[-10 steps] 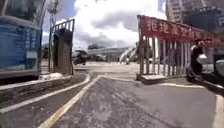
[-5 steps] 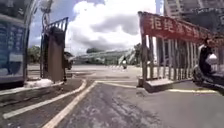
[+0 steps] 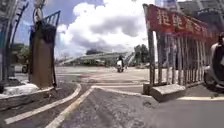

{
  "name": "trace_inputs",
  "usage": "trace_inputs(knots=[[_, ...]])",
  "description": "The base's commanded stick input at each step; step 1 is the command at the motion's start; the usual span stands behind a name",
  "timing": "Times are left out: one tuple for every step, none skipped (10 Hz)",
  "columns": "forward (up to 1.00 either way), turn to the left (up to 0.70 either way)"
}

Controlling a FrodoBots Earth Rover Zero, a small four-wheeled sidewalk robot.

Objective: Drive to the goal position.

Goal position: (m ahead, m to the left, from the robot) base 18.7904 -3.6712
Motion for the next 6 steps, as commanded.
trace_inputs(knots=[[0.70, -0.09], [0.70, 0.00], [0.70, 0.00], [0.70, 0.00], [0.70, 0.00], [0.70, 0.00]])
